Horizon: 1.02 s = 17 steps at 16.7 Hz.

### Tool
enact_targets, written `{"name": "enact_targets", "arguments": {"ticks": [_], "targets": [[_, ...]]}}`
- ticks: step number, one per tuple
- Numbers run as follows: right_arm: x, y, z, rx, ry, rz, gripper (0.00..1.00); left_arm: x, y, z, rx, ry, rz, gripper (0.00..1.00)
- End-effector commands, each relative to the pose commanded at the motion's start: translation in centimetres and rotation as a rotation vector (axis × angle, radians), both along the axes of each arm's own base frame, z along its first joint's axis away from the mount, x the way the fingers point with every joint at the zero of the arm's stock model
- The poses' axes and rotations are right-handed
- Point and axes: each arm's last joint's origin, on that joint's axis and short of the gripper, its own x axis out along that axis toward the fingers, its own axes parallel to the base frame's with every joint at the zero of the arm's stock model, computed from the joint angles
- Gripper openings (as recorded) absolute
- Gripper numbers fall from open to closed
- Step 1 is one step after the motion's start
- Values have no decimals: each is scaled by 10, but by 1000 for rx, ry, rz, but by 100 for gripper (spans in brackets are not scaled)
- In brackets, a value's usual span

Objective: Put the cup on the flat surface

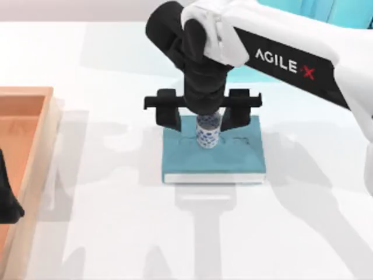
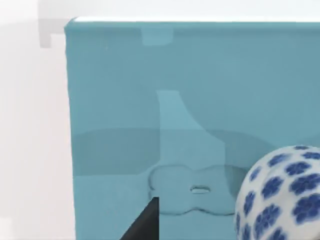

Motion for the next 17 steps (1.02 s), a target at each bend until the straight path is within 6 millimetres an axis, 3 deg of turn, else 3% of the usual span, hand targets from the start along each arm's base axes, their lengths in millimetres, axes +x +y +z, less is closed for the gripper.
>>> {"name": "enact_targets", "arguments": {"ticks": [7,17], "targets": [[0,0,0,0,0,0,2,0,0,0,0,0,0,100],[-1,1,1,0,0,2,0,0,0,0,0,0,0,100]]}}
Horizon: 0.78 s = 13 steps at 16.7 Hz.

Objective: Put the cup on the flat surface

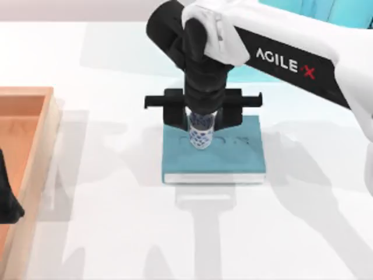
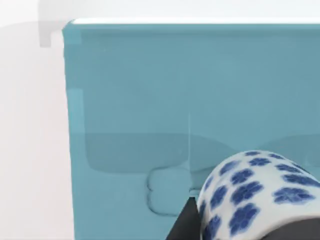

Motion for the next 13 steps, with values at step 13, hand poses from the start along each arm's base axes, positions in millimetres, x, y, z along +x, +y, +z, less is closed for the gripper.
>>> {"name": "enact_targets", "arguments": {"ticks": [13], "targets": [[0,0,49,2,-1,-1,0,0,0,0,0,0,0,100]]}}
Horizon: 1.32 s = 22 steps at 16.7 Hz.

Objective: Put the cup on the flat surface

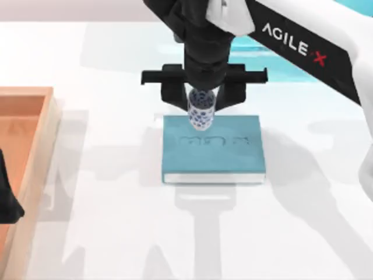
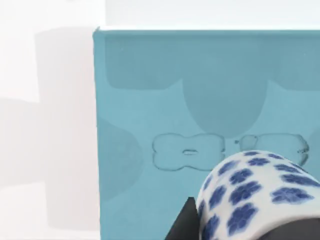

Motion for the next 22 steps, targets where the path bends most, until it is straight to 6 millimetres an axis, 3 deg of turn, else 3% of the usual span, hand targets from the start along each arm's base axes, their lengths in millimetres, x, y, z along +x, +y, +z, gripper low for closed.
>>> {"name": "enact_targets", "arguments": {"ticks": [2,5,9,13,16,19,22], "targets": [[0,-3,2,1,-2,1,0,0,0,0,0,0,0,100],[0,-24,13,9,-13,0,0,0,0,0,0,0,0,100],[-10,-76,24,6,-12,-3,0,0,0,0,0,0,0,100],[-36,-134,20,-9,10,-2,0,0,0,0,0,0,0,100],[-56,-166,17,-11,13,1,0,0,0,0,0,0,0,100],[-67,-182,17,-7,0,3,0,0,0,0,0,0,0,100],[-68,-183,17,-7,-1,3,0,0,0,0,0,0,0,100]]}}
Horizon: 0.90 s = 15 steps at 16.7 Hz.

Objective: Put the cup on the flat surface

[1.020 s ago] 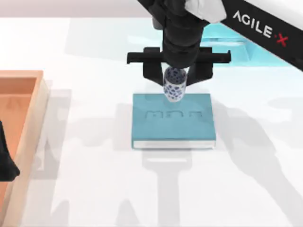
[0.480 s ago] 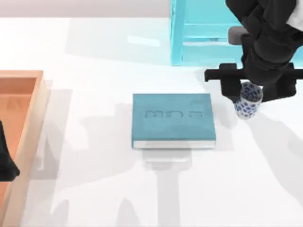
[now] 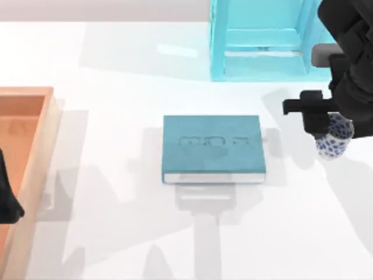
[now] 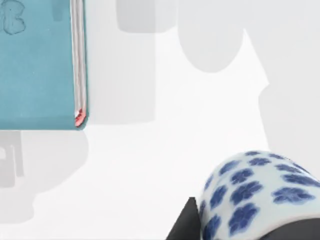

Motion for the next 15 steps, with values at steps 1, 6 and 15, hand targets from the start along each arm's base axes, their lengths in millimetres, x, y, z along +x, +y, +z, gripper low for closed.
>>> {"name": "enact_targets", "arguments": {"ticks": [1,6,15], "targets": [[0,2,-1,-3,5,2,0,0,0,0,0,0,0,100],[5,2,-22,3,-6,-2,0,0,0,0,0,0,0,100],[8,1,-64,0,0,0,0,0,0,0,0,0,0,100]]}}
